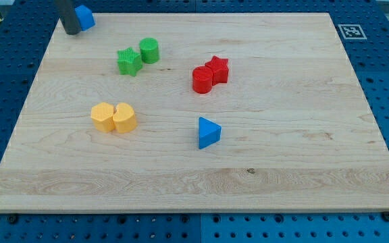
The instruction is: Push the cube right beside the blue triangle
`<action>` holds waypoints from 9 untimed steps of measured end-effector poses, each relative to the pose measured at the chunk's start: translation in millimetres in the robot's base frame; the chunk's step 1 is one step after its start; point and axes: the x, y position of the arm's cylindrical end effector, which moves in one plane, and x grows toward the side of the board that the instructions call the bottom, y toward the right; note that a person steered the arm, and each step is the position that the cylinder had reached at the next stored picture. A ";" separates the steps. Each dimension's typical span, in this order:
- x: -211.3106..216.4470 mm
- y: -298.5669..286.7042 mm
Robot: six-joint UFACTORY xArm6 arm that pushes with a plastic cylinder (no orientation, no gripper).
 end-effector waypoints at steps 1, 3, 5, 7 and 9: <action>-0.1 -29.4; -56.6 -41.0; -41.5 -2.7; -34.3 55.5; -8.6 75.5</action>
